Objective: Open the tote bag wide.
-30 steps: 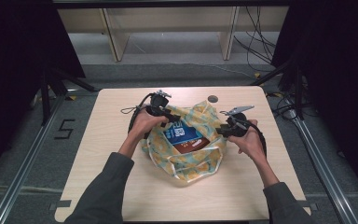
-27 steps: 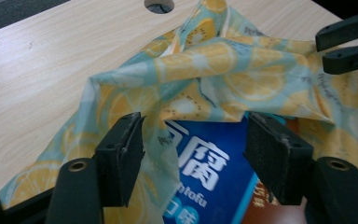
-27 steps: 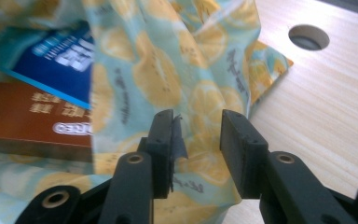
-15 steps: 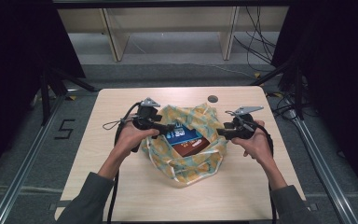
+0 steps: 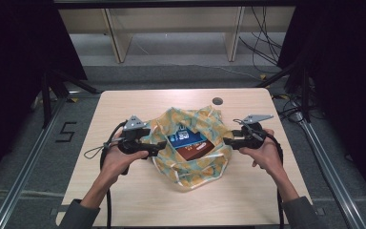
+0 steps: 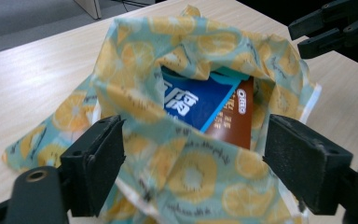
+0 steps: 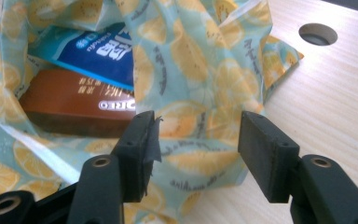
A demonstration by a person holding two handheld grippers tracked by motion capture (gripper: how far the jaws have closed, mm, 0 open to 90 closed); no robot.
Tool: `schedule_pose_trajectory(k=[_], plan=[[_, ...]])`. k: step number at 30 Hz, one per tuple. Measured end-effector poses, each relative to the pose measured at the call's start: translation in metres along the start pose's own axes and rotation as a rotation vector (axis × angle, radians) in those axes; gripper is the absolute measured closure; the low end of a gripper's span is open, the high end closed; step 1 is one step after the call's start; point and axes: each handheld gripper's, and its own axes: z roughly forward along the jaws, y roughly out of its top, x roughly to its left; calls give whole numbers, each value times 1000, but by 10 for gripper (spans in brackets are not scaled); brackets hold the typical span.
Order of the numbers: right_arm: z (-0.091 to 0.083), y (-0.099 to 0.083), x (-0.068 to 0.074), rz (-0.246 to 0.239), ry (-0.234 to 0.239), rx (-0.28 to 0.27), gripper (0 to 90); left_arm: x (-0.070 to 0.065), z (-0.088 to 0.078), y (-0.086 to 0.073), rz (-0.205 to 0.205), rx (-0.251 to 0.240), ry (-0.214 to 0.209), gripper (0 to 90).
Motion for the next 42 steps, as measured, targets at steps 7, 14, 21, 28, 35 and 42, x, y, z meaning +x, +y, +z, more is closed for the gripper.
schedule_pose_trajectory(k=[7, 14, 21, 28, 35, 42], plan=[[-6, -12, -1, 11, -3, -10, 427, -1, -9, -24, -21, -9, 26, 165], [-12, -21, 1, 56, 0, -19, 399, -16, -16, -45, -1, -24, 40, 156], [-21, -31, 2, 21, 5, -29, 389, -20, -24, -58, 2, -26, 49, 156], [-25, -37, 6, 45, 6, -26, 385, -21, -25, -74, -18, -33, 64, 156], [-26, -44, 8, 19, 9, -24, 383, -21, -26, -87, -32, -32, 57, 156], [-24, -54, 17, 25, 13, -23, 365, -22, -26, -98, -9, -18, 57, 157]])
